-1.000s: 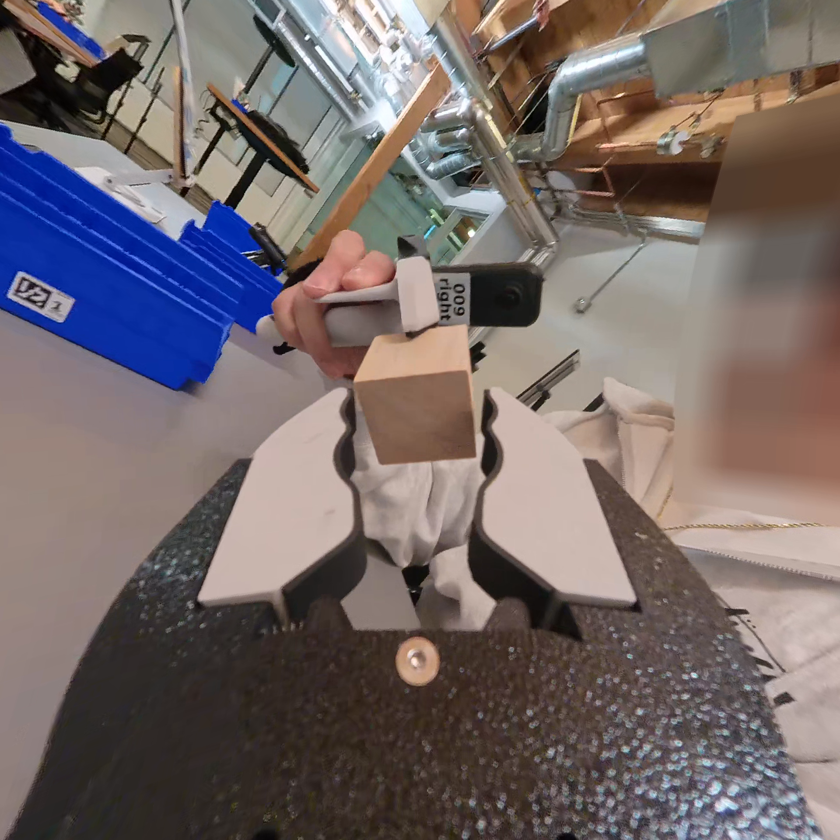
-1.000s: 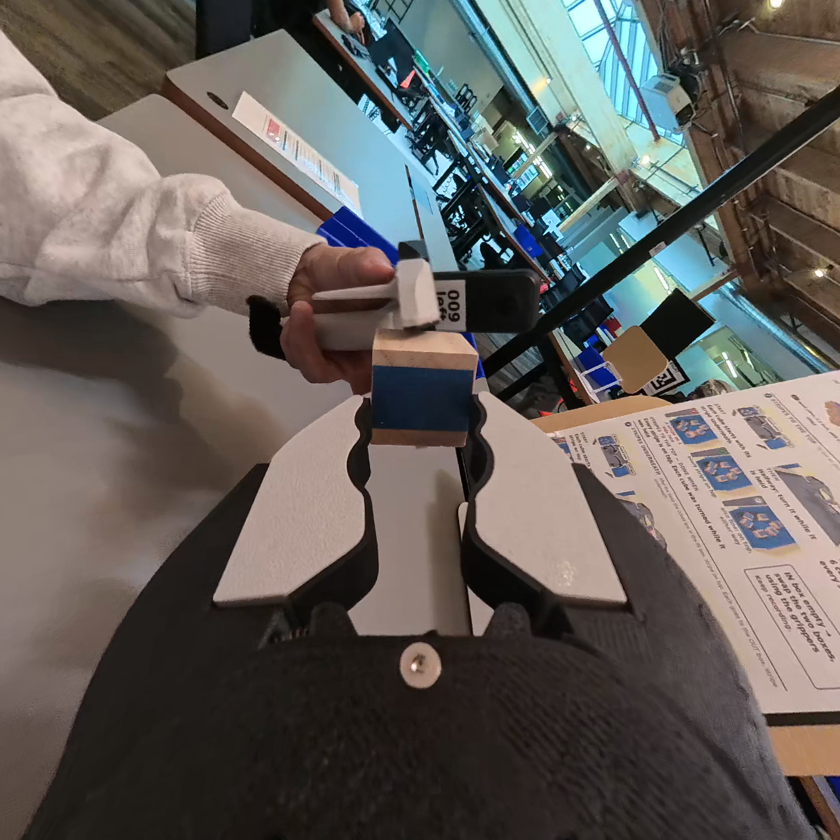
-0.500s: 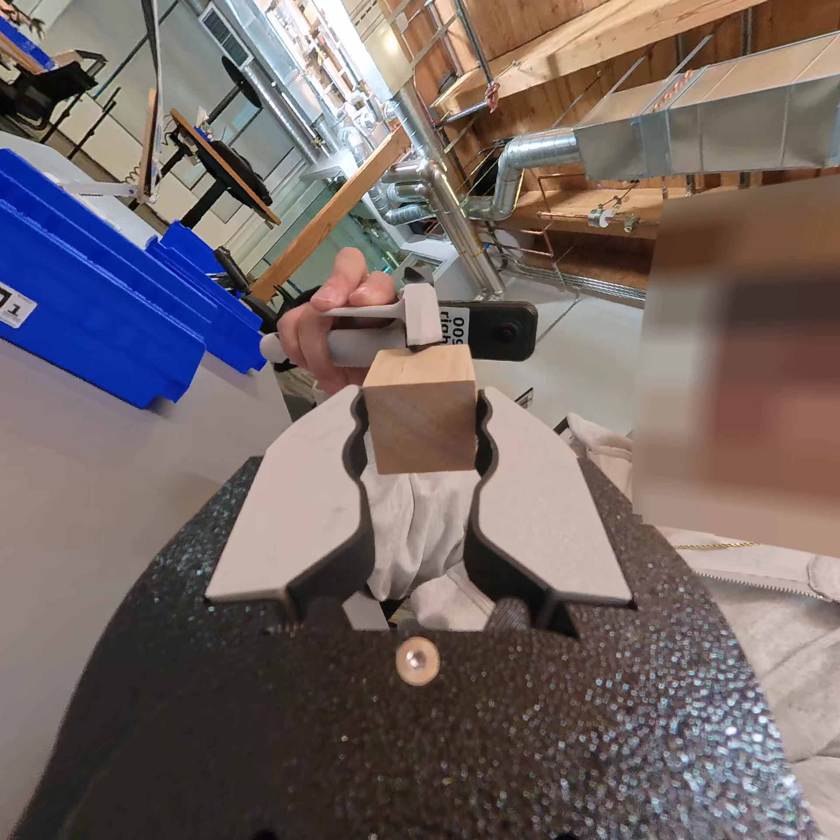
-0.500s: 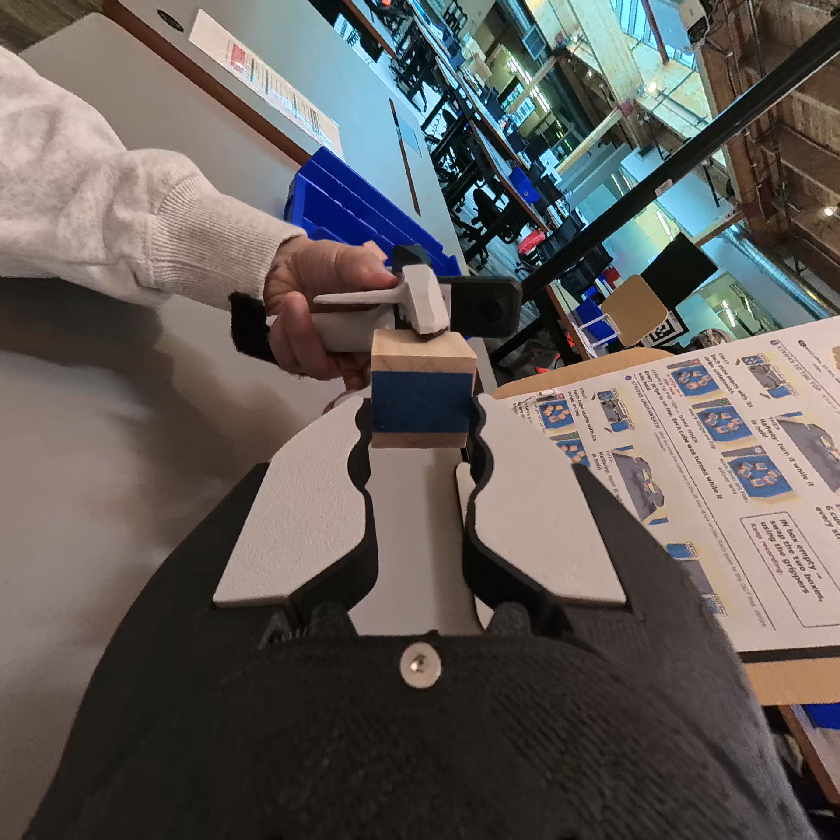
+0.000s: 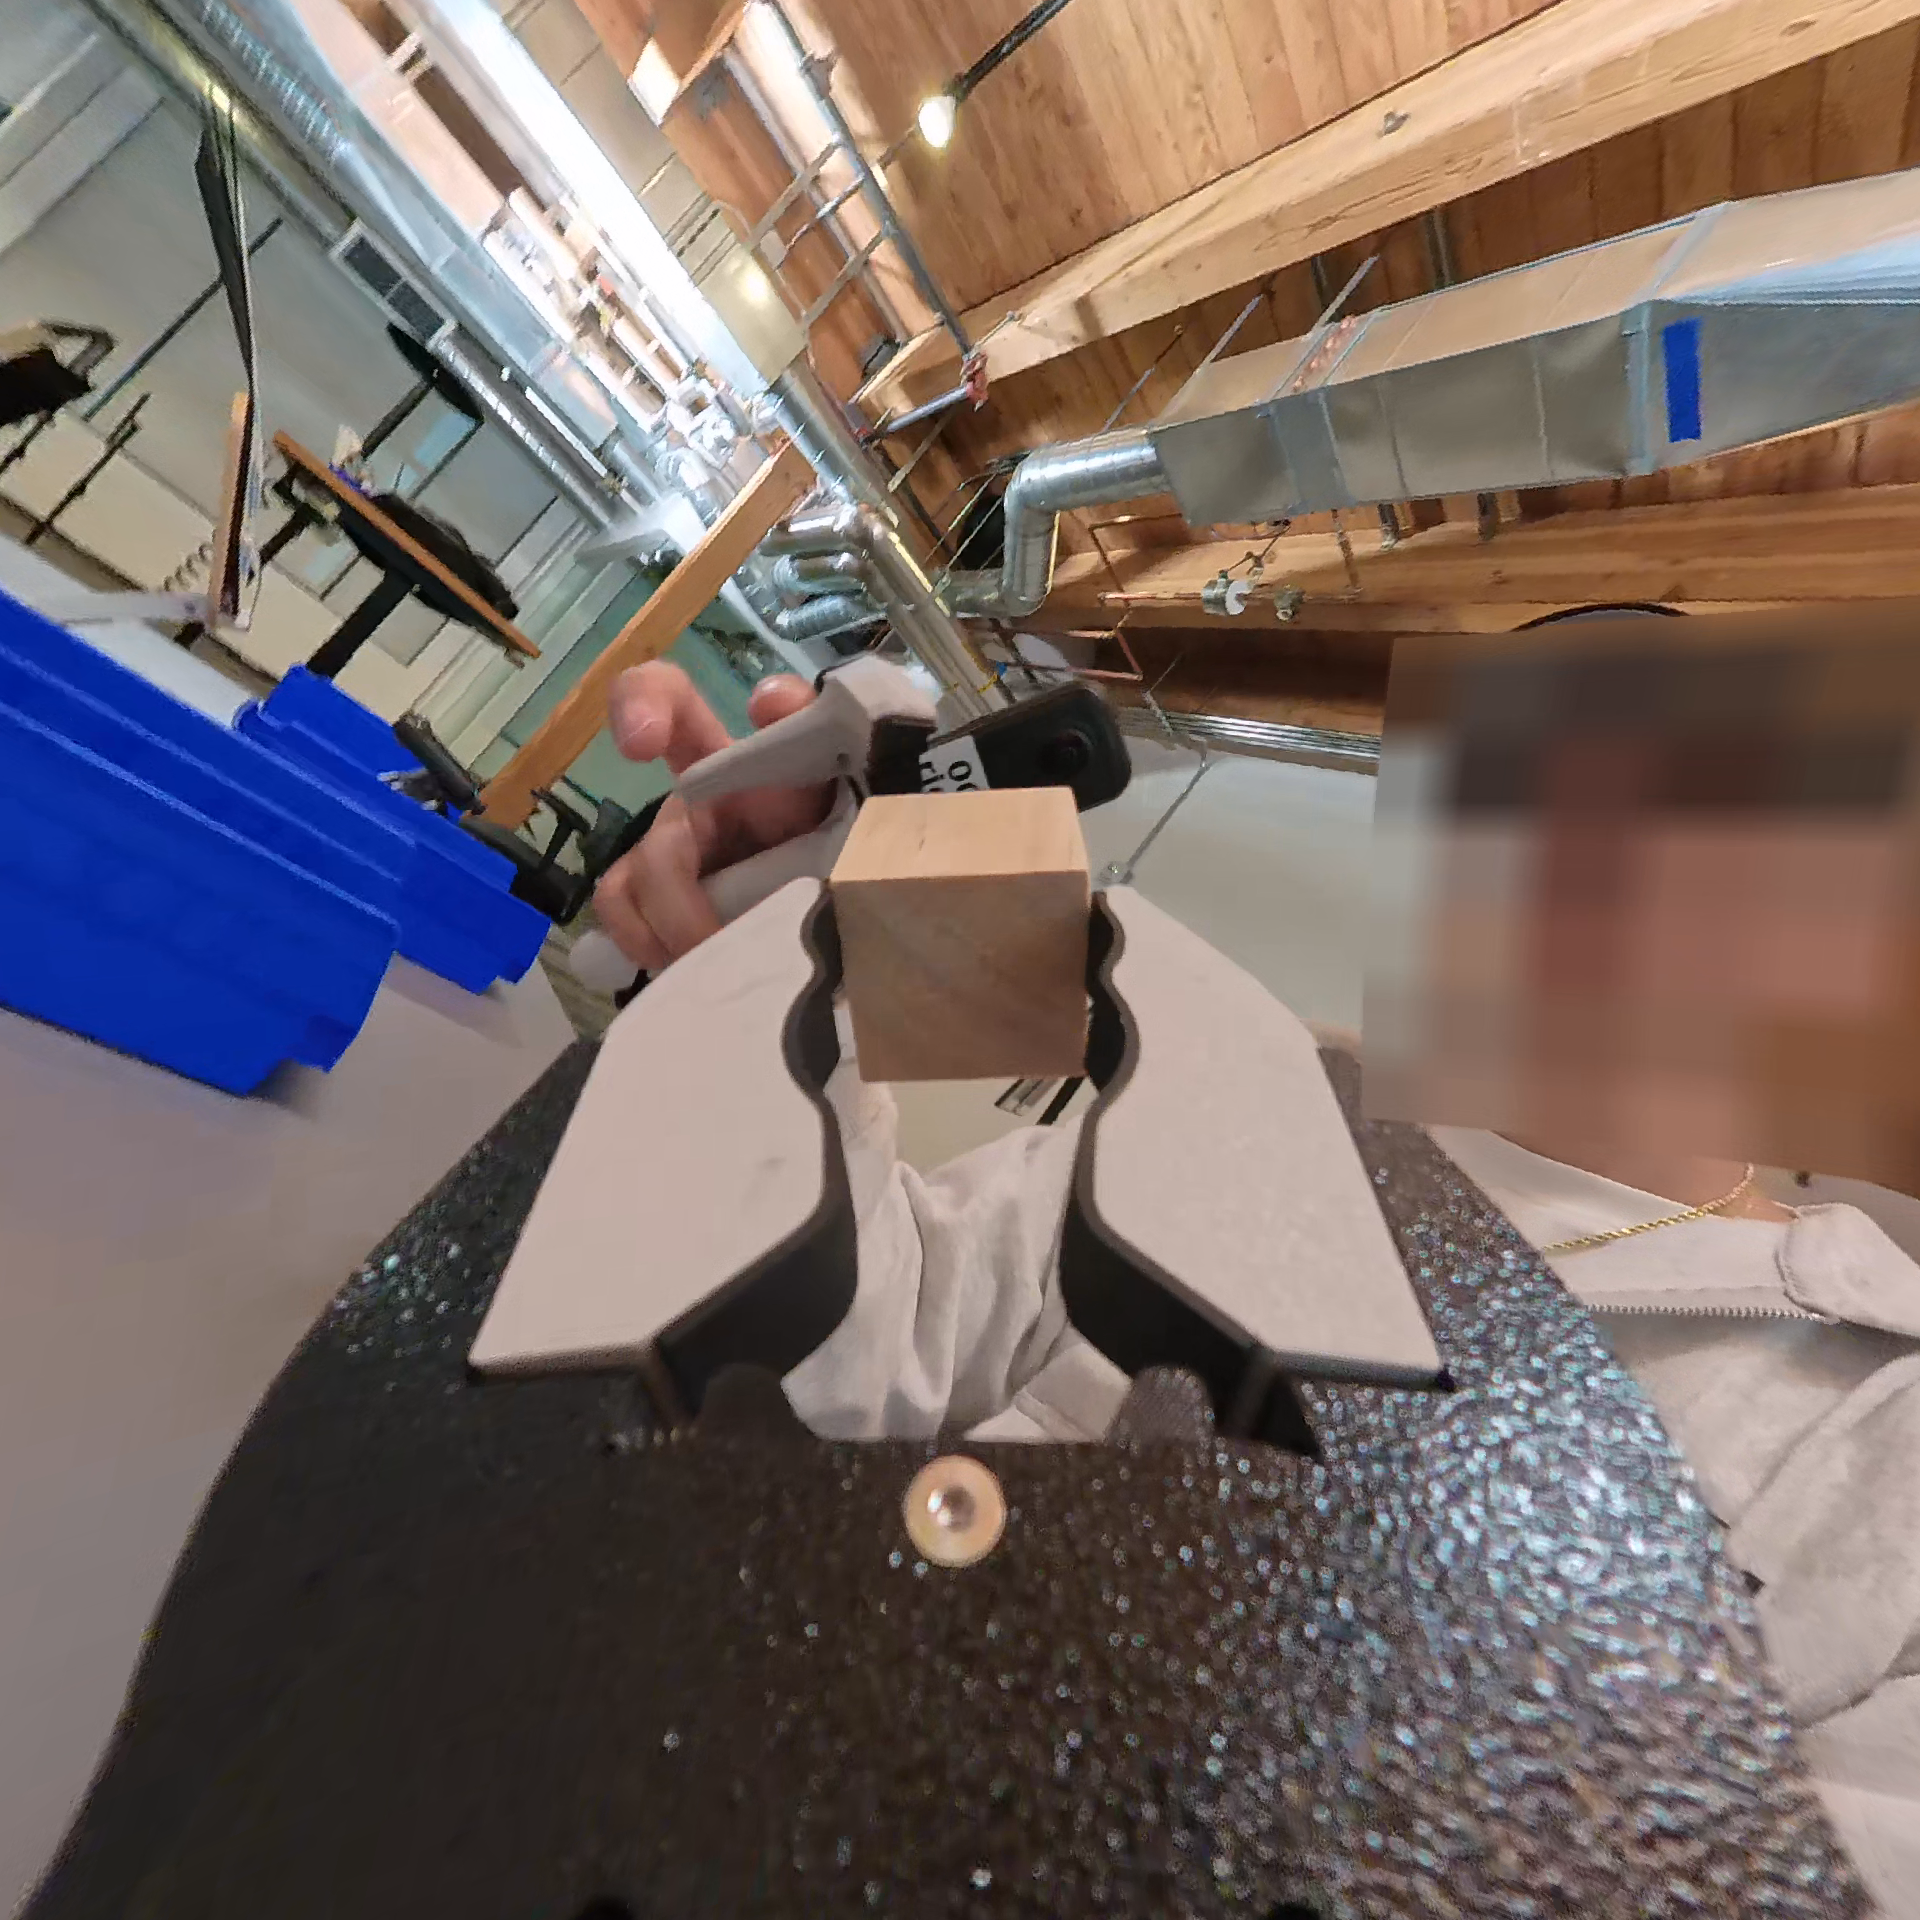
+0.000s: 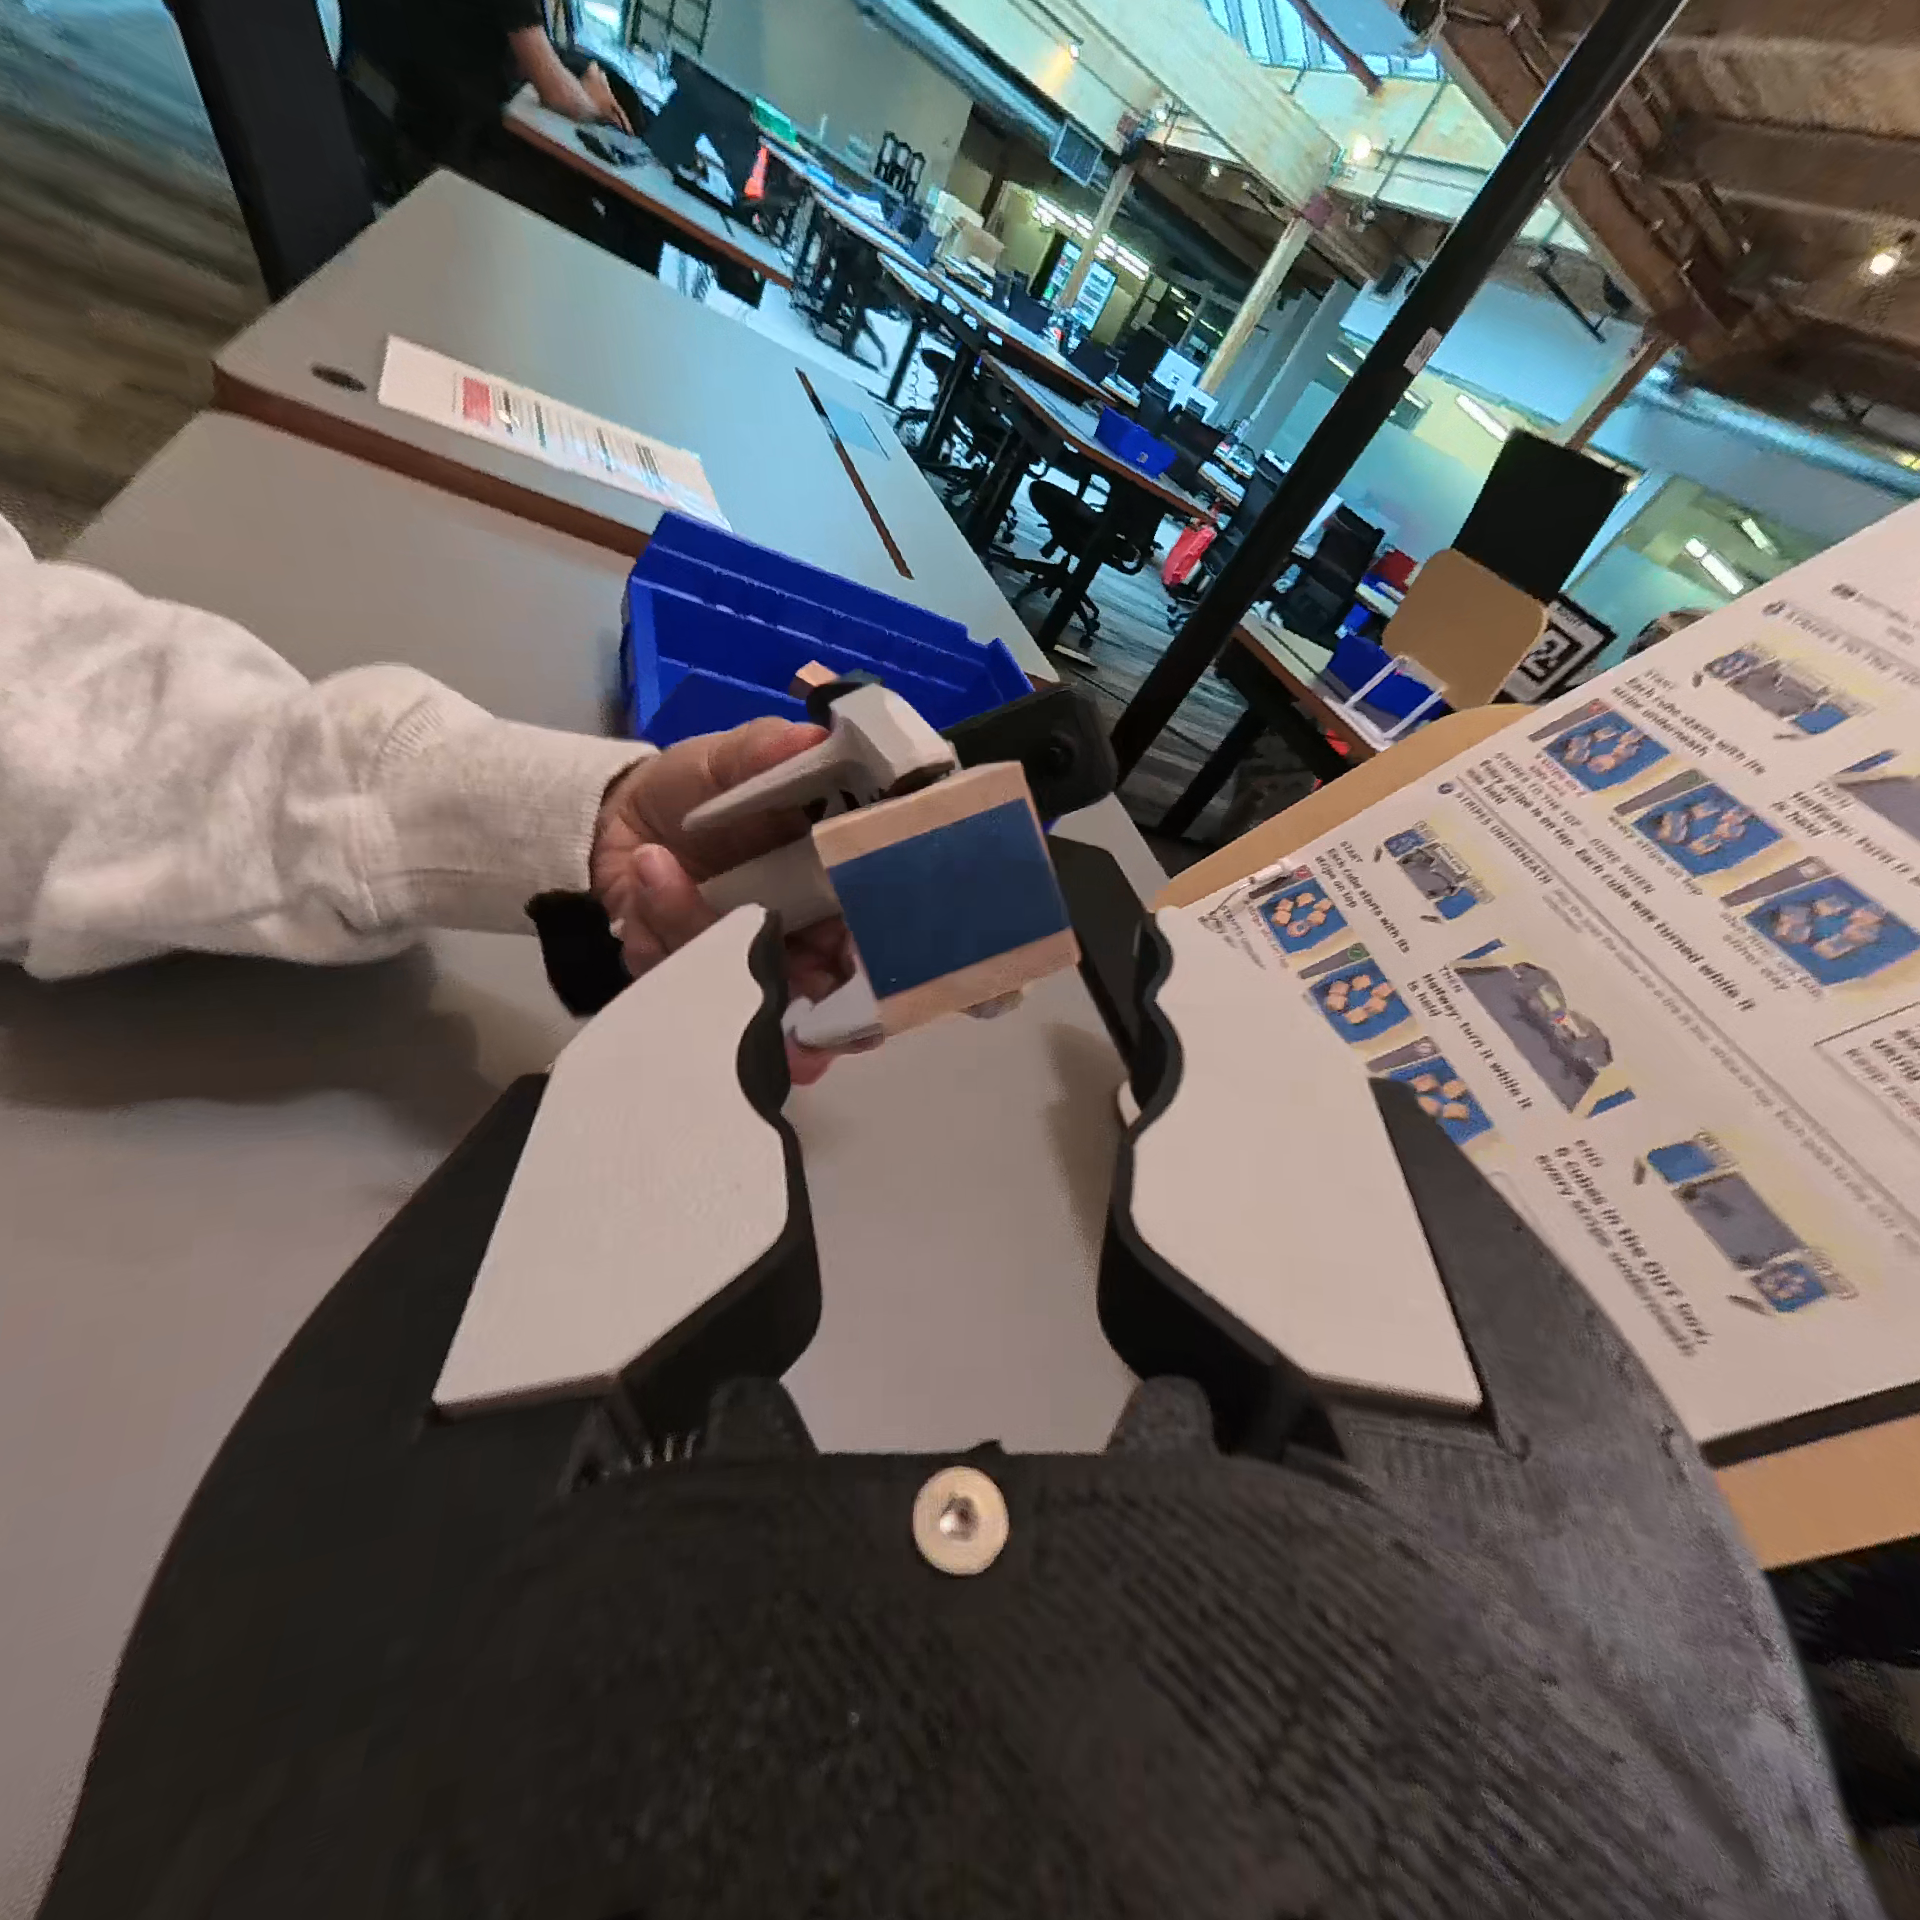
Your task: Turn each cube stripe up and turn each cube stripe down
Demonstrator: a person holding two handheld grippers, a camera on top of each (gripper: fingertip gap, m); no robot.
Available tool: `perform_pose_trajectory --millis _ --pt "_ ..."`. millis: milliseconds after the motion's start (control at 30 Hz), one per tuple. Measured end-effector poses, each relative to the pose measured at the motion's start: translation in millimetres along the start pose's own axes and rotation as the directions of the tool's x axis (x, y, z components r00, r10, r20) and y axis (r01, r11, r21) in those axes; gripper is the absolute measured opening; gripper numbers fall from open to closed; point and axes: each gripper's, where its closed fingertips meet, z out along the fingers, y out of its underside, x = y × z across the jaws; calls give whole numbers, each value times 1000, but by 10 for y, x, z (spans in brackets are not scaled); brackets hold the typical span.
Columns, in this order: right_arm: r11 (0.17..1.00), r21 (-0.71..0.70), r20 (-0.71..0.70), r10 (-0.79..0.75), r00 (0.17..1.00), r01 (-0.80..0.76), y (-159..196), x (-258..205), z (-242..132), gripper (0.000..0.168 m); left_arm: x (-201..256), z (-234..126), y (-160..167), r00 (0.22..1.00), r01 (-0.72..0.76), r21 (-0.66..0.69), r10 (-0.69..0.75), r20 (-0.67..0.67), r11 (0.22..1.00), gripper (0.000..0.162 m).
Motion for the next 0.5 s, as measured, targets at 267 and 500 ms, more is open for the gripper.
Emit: perform_pose_trajectory --millis 267,500 --pt "997 -27 21 -68 997 69 -21 -104 38 71 19 18 57 999 34 -31 -34 -23 999 44" --pt "996 -31 50 -87 995 88 -11 -145 28 53 -17 103 194 995 79 -82 -84 -58 994 45"
